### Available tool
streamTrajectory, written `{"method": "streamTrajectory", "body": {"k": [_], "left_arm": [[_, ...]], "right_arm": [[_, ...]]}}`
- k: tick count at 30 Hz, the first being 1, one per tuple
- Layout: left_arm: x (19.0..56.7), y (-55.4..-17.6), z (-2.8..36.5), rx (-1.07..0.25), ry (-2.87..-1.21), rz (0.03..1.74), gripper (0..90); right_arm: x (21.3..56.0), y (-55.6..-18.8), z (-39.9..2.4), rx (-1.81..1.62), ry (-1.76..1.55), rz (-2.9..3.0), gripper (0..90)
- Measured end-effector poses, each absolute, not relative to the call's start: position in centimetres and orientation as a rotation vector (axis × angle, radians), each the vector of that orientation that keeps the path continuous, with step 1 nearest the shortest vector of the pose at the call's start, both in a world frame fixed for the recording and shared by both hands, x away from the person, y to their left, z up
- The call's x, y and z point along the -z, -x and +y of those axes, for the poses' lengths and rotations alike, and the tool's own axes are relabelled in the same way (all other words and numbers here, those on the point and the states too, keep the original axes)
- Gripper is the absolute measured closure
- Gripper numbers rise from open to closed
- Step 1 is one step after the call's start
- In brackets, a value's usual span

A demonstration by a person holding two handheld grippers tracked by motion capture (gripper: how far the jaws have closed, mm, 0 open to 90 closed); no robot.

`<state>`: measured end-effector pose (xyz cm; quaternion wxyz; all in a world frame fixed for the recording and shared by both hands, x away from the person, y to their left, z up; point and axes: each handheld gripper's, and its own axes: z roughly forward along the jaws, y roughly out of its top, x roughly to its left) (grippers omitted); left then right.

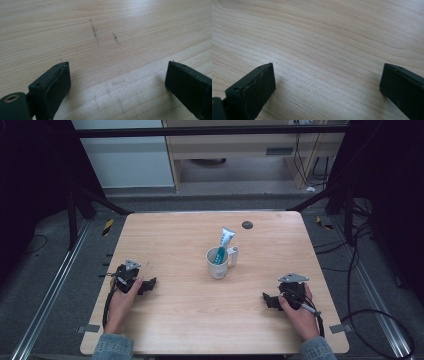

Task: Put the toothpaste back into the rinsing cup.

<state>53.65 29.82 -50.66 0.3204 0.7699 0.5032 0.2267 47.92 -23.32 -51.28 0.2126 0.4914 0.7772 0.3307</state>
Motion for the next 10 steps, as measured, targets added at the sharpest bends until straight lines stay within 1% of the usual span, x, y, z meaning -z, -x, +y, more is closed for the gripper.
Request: {"method": "streamTrajectory", "body": {"k": [1, 10], "left_arm": [[50.71, -53.78, 29.85, -0.589, -2.023, 1.32, 3.6], [50.74, -53.87, 29.76, -0.585, -2.03, 1.335, 0.0]], "right_arm": [[51.28, -47.91, -23.32, -0.918, -1.364, 2.158, 0.4], [51.28, -47.92, -23.32, -0.919, -1.364, 2.158, 0.4]]}}
